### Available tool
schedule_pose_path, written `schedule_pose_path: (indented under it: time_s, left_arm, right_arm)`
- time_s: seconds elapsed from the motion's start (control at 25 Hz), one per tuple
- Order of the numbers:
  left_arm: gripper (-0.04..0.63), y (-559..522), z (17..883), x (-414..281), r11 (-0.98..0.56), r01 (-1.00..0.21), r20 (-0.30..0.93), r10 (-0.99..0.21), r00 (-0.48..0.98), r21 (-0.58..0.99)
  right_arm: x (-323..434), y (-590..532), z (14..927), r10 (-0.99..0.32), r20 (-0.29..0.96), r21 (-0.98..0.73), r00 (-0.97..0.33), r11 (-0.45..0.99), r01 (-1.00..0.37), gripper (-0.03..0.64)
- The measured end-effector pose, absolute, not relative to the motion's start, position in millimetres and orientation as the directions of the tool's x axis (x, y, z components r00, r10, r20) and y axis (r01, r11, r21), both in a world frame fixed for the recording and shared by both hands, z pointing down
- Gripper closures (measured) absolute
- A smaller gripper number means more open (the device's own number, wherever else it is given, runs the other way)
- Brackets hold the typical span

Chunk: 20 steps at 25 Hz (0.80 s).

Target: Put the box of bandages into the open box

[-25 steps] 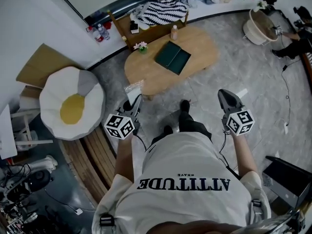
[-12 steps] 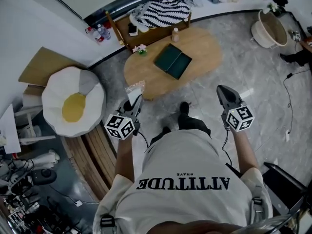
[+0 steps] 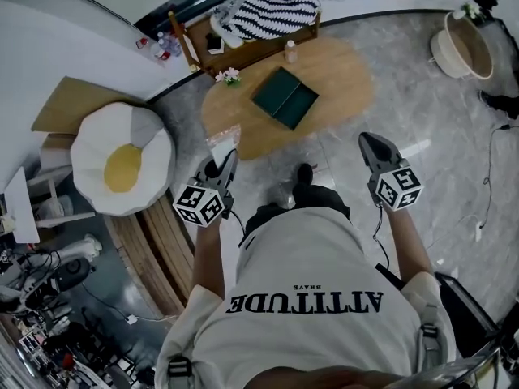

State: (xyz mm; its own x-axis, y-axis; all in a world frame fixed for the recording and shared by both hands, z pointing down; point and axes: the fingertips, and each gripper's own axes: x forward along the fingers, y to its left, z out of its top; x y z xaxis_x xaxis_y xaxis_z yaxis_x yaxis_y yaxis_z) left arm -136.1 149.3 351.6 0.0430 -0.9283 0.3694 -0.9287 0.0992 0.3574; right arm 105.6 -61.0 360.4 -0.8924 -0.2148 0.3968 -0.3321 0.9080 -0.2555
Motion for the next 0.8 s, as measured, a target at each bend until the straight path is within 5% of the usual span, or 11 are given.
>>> schedule_pose_path:
  time_s: [0.8]
  left_arm:
    - [0.555,58,380,-134,0.102,-0.925,0.451,-0.889,0.080,0.366]
  right_arm:
    - [83,-118,407,-0.136,0.448,-0.339,-0.883,0.889,-0.309,0.594]
